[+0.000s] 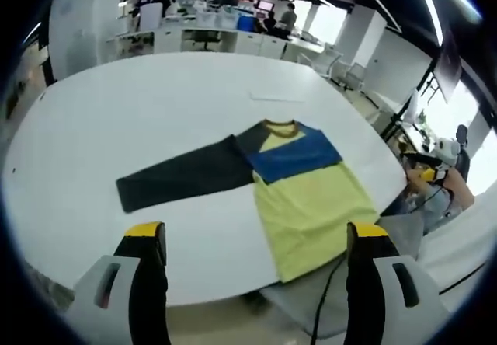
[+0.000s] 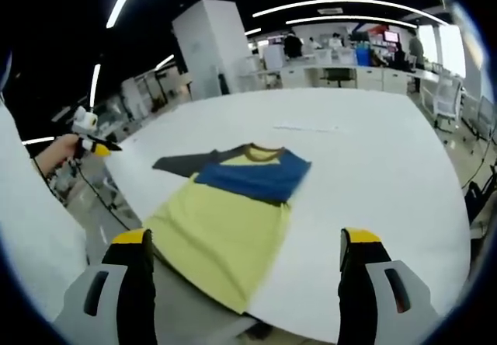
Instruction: Fold the garment on the visible template until the final outline fits inside the template.
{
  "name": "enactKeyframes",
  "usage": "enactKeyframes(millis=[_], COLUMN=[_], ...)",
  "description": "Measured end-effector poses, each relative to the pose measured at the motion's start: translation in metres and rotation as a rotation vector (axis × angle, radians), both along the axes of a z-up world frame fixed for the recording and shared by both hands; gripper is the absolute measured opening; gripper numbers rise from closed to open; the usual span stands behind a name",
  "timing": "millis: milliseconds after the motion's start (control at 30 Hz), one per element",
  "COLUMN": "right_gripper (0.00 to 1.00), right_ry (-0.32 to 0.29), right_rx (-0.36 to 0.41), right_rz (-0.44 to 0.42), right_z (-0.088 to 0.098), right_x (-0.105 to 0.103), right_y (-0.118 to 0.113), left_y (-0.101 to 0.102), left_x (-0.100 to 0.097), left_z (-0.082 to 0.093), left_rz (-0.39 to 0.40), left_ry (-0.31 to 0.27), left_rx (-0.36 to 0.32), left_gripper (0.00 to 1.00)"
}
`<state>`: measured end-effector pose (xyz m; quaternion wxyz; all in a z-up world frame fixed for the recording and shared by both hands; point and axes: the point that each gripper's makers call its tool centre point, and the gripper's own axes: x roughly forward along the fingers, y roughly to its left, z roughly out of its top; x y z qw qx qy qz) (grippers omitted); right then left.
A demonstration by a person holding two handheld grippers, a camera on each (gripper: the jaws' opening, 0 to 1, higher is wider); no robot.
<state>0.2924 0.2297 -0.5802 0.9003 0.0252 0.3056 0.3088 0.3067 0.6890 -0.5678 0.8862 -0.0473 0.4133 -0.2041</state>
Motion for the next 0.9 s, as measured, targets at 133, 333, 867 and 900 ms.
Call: enactKeyframes(millis=[133, 333, 867, 900], right_gripper=[1.0, 1.0, 1.0, 1.0], right_ry=[0.01, 0.026, 0.053, 0.053], right_rx=[0.001, -0.008, -0.017, -0.017], right_rz=[0.0, 0.016, 0.017, 0.018], right_z=[-0.003, -0.007, -0.013, -0.012], right_x=[0.007, 0.012, 0.023, 0.024], right_y=[0.002, 0.006, 0.016, 0.017], left_y=[0.005, 0.023, 0.063, 0.065], left_x=[0.008, 0.018, 0.036, 0.037], left_z=[-0.002, -0.012, -0.036, -0.037], left_rz=[0.016, 0.048, 0.09, 0.095], left_ry=[0.004, 0.016, 0.053, 0.054], left_rx=[-0.008, -0.011, -0.017, -0.018], left_gripper=[0.93, 0.92, 0.91, 0.91])
